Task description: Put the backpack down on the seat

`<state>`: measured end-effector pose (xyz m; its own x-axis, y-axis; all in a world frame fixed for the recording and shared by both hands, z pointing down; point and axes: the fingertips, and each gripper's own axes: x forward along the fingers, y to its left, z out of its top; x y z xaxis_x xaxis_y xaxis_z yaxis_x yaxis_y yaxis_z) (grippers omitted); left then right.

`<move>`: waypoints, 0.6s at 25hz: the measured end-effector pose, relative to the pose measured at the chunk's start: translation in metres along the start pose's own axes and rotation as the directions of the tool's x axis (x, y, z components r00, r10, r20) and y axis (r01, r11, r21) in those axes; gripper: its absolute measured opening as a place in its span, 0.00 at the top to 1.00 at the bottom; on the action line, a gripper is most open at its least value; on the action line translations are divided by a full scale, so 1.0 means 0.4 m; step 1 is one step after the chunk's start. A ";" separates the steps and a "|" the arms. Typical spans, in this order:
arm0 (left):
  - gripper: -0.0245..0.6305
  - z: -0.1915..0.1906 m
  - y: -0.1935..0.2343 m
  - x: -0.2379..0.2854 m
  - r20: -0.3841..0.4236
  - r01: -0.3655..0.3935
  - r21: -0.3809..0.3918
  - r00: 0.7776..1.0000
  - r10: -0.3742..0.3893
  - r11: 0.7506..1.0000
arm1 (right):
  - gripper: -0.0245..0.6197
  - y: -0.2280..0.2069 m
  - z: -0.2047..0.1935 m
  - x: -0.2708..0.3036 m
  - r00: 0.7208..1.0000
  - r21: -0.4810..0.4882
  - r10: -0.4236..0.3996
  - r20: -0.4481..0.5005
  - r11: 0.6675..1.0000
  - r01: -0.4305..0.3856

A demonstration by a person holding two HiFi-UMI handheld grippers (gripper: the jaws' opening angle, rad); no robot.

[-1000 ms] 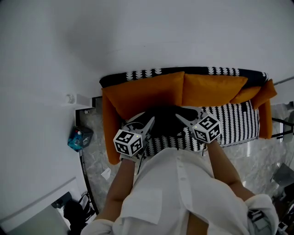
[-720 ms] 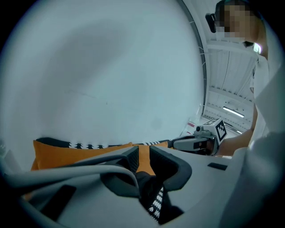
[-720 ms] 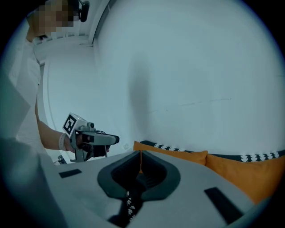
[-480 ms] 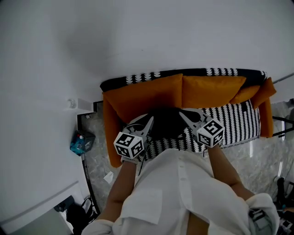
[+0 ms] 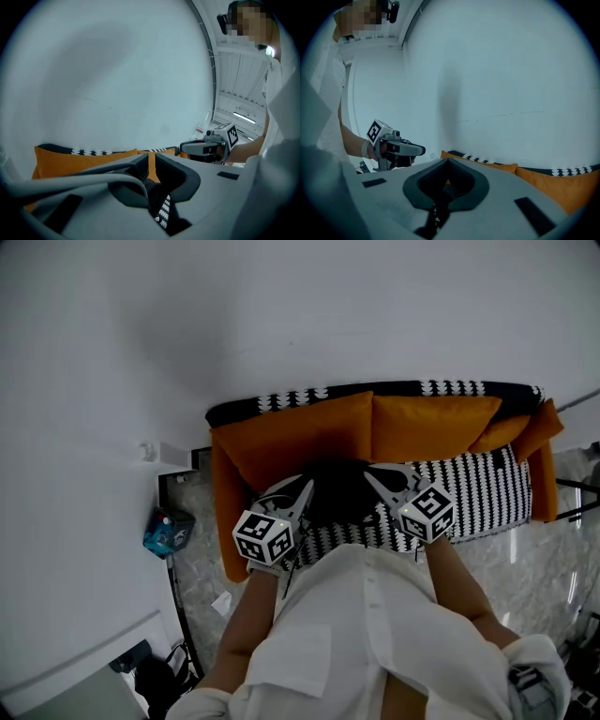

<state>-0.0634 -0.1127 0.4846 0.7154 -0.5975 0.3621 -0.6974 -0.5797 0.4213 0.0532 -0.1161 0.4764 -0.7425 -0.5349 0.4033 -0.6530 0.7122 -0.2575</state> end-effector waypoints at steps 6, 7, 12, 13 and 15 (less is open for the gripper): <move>0.87 -0.004 -0.002 -0.001 0.000 -0.004 -0.006 1.000 0.004 1.000 | 0.93 0.002 -0.004 -0.001 1.000 0.001 -0.001 -0.002 1.000 0.001; 0.87 -0.006 -0.003 -0.002 0.000 -0.004 -0.007 1.000 0.004 1.000 | 0.93 0.004 -0.004 -0.002 1.000 0.001 -0.001 -0.002 1.000 0.001; 0.87 -0.009 -0.003 -0.008 0.005 -0.007 -0.012 1.000 0.007 1.000 | 0.93 0.007 -0.003 -0.003 1.000 -0.005 -0.002 0.003 1.000 0.002; 0.87 -0.009 -0.004 -0.009 0.006 -0.008 -0.014 1.000 0.008 1.000 | 0.93 0.007 -0.003 -0.004 1.000 -0.005 -0.002 0.003 1.000 0.002; 0.87 -0.010 -0.006 -0.011 0.008 -0.010 -0.017 1.000 0.010 1.000 | 0.93 0.009 -0.004 -0.008 1.000 -0.007 -0.001 0.001 1.000 0.001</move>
<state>-0.0648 -0.1065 0.4853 0.7079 -0.6077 0.3601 -0.7039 -0.5639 0.4320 0.0535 -0.1111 0.4757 -0.7420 -0.5362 0.4023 -0.6527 0.7148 -0.2510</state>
